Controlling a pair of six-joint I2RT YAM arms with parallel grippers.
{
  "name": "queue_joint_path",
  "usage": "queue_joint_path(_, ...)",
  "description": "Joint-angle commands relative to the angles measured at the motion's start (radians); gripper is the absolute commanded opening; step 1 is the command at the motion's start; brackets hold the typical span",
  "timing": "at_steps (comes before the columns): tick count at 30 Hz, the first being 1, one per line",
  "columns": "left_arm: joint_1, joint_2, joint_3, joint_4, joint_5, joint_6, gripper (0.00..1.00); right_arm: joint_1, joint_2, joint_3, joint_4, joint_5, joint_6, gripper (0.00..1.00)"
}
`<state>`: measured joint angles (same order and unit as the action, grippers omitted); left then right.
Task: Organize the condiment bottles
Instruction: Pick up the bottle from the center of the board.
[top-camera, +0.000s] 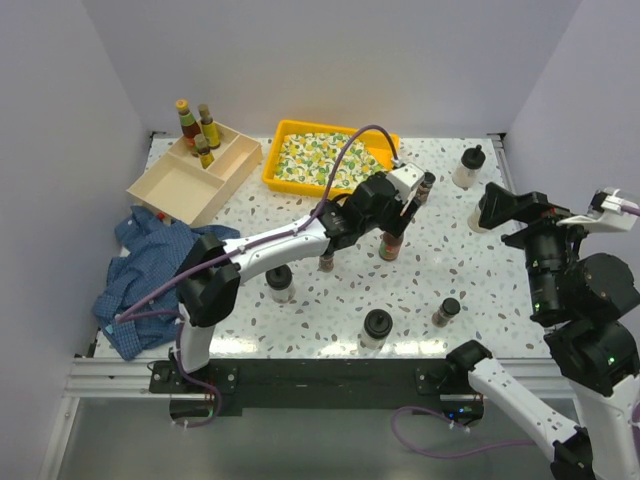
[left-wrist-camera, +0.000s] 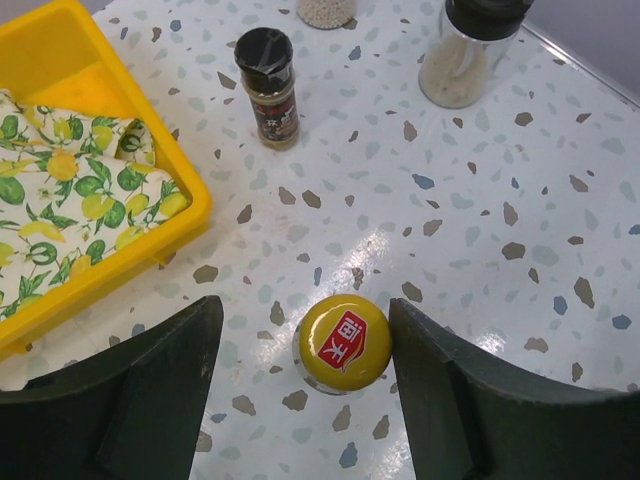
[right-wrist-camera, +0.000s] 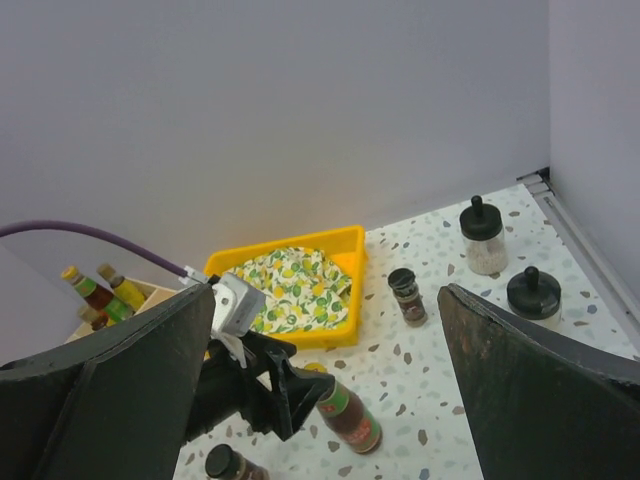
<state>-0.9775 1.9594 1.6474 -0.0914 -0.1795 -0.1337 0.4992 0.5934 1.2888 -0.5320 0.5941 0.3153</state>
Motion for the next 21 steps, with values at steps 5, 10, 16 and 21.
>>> queue_joint_path(5,-0.016,0.027,0.038,0.047,-0.04,0.042,0.6,0.002,-0.009,-0.013,0.027,0.032,-0.018,0.99)
queue_joint_path(10,-0.016,-0.01,0.051,0.027,-0.067,0.057,0.0,0.002,-0.018,-0.019,0.02,0.038,-0.016,0.99)
queue_joint_path(16,-0.016,-0.04,0.221,-0.097,-0.213,0.127,0.0,0.002,-0.037,-0.029,0.017,0.023,-0.009,0.99)
queue_joint_path(21,0.041,-0.074,0.351,-0.137,-0.331,0.213,0.0,0.002,-0.04,-0.032,0.007,-0.002,-0.002,0.99)
